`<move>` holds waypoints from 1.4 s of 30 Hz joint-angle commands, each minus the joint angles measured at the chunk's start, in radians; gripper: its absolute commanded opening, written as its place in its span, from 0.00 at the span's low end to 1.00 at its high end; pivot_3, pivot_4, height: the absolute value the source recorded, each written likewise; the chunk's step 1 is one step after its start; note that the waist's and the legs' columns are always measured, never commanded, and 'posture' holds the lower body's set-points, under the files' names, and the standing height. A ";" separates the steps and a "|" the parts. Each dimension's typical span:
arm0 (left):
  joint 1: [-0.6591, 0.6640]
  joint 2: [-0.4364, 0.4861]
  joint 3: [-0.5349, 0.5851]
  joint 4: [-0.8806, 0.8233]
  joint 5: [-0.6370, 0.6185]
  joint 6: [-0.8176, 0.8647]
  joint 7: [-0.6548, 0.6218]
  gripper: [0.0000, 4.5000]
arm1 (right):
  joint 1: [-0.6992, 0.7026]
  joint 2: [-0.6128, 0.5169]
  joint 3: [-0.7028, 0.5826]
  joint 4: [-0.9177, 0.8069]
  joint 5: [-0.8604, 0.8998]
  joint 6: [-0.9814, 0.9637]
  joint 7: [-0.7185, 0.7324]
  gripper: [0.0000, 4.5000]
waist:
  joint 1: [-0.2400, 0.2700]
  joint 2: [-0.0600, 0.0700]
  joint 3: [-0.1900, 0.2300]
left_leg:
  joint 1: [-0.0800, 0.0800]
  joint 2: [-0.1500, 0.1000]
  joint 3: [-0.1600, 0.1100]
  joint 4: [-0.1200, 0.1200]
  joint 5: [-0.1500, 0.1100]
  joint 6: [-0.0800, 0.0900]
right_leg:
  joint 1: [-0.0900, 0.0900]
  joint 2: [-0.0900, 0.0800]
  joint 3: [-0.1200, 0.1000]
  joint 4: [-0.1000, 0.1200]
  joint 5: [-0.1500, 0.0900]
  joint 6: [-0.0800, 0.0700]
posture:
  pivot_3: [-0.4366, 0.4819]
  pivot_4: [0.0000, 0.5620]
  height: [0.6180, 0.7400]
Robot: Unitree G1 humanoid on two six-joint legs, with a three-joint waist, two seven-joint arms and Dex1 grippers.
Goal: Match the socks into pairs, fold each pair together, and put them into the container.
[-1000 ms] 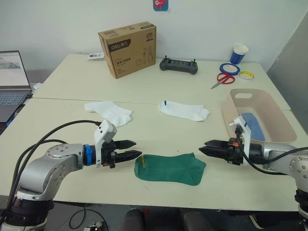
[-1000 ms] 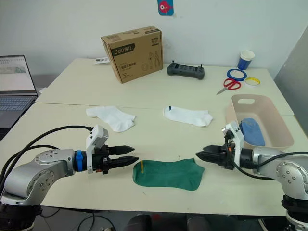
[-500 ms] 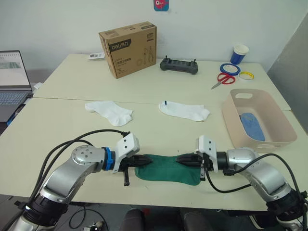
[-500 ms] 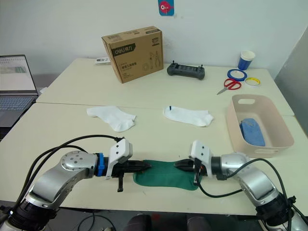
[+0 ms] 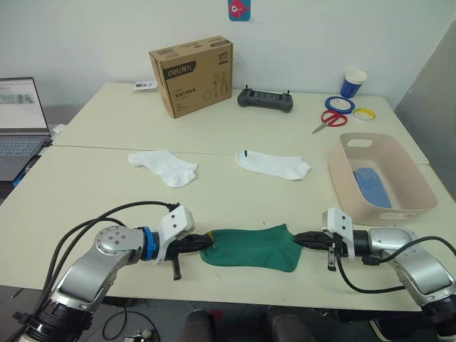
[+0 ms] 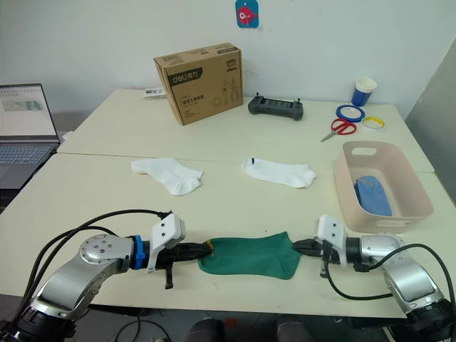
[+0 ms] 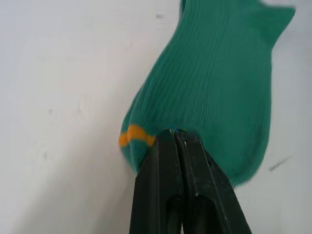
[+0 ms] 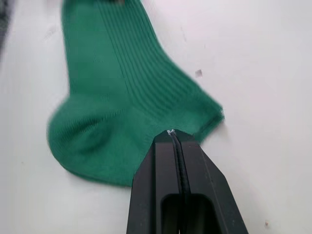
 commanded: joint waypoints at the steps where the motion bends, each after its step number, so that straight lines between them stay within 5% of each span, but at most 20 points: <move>1: -0.026 -0.015 0.006 -0.076 -0.041 -0.003 -0.025 0.01 | -0.039 0.048 0.006 -0.097 0.041 0.051 -0.016 0.00 | -0.001 0.000 0.000 | 0.000 0.000 0.000 0.000 0.000 0.000 | 0.000 0.000 0.000 0.000 0.000 0.000 | 0.48 0.27 1.00; 7: -0.021 0.011 -0.097 -0.043 0.066 -0.038 -0.050 0.01 | -0.037 0.107 0.103 -0.075 -0.068 0.019 -0.034 0.00 | 0.001 0.000 0.000 | 0.000 -0.001 0.000 0.000 0.000 0.000 | 0.001 0.000 0.000 -0.001 0.000 0.000 | 0.48 0.27 1.00; 17: 0.022 0.045 -0.070 0.038 0.112 -0.108 -0.049 0.01 | 0.027 -0.065 0.051 0.032 -0.179 -0.194 0.052 0.00 | 0.003 0.000 0.000 | 0.008 0.000 0.002 0.000 0.000 0.000 | 0.007 -0.001 0.001 -0.001 -0.004 -0.006 | 0.48 0.27 1.00; 25: -0.028 -0.022 -0.037 -0.038 0.014 -0.076 -0.051 0.01 | 0.028 -0.064 -0.185 -0.142 0.221 0.282 -0.017 0.00 | 0.003 -0.001 0.000 | 0.010 0.000 0.003 -0.001 0.000 0.000 | 0.009 -0.001 0.002 0.000 -0.001 -0.002 | 0.48 0.27 1.00; 33: -0.047 -0.085 0.006 -0.159 -0.067 -0.051 -0.012 0.00 | 0.055 -0.054 -0.174 -0.193 0.198 0.495 -0.174 0.60 | 0.004 -0.001 0.000 | 0.010 0.000 0.003 -0.003 0.000 0.000 | 0.008 -0.001 0.002 -0.001 -0.001 -0.002 | 0.48 0.27 1.00; 34: -0.045 -0.082 0.009 -0.174 -0.074 -0.048 -0.013 0.04 | 0.055 -0.057 -0.167 -0.199 0.199 0.508 -0.172 0.67 | 0.004 -0.001 0.000 | 0.009 0.000 0.003 -0.003 0.000 0.000 | 0.007 -0.001 0.002 -0.001 -0.001 -0.002 | 0.48 0.27 1.00; 42: -0.035 -0.030 0.010 -0.205 -0.079 -0.045 -0.032 0.57 | 0.054 -0.048 -0.068 -0.215 0.183 0.639 -0.206 0.68 | 0.001 -0.001 0.000 | 0.010 0.000 0.002 -0.004 0.000 0.000 | 0.008 0.000 0.002 -0.001 -0.002 -0.003 | 0.48 0.27 1.00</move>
